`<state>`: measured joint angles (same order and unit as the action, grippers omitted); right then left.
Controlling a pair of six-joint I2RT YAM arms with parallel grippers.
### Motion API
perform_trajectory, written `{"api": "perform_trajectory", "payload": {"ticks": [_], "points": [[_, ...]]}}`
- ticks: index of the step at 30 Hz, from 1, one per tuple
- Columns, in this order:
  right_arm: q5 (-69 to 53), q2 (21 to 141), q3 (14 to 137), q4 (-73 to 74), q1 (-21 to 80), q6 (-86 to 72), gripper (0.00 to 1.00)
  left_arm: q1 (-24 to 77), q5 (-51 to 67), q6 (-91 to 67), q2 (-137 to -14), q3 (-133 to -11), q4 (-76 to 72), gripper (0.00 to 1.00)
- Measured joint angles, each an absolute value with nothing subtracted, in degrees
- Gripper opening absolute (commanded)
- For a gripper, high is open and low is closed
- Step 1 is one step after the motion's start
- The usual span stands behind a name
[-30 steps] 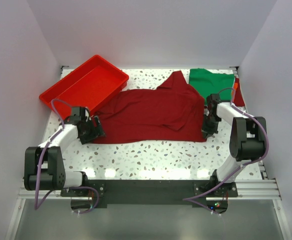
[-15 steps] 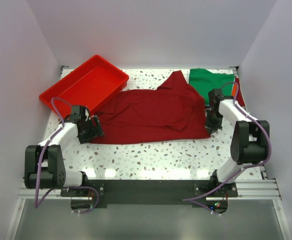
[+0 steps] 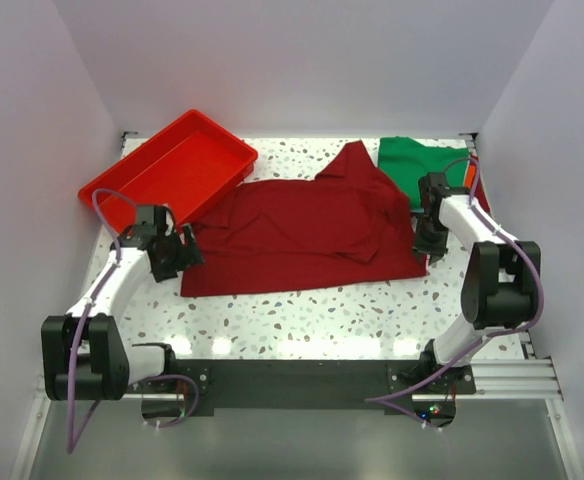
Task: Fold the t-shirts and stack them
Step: Fold the tshirt
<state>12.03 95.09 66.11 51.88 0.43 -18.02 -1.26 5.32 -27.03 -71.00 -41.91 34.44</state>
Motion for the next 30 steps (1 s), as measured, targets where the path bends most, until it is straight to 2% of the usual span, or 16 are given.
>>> {"api": "perform_trajectory", "payload": {"ticks": [1, 4, 9, 17, 23, 30], "points": [[12.53, 95.09, 66.5, 51.92, 0.43, -18.02, 0.53, -0.43, 4.93, -27.53, -71.0, -43.03, 34.76, 0.83], [13.93, 95.09, 67.18, 52.31, 0.34, -18.02, 0.64, 2.81, 4.32, -28.67, -71.07, -45.84, 34.92, 0.83], [15.18, 93.32, 67.37, 53.45, 0.32, -17.98, 0.67, 7.73, 4.27, -30.74, -72.82, -48.62, 33.67, 0.83], [5.04, 84.27, 63.53, 49.36, 3.38, -19.75, 0.68, 8.23, 7.25, -32.56, -74.39, -46.65, 28.69, 0.83], [-2.85, 89.21, 59.05, 43.57, 9.32, -23.0, 0.68, 9.15, 9.06, -34.11, -76.14, -41.8, 21.82, 0.84], [-5.61, 95.61, 57.56, 40.18, 9.43, -24.16, 0.68, 9.15, 8.75, -35.53, -79.79, -38.22, 18.26, 0.84]]}}
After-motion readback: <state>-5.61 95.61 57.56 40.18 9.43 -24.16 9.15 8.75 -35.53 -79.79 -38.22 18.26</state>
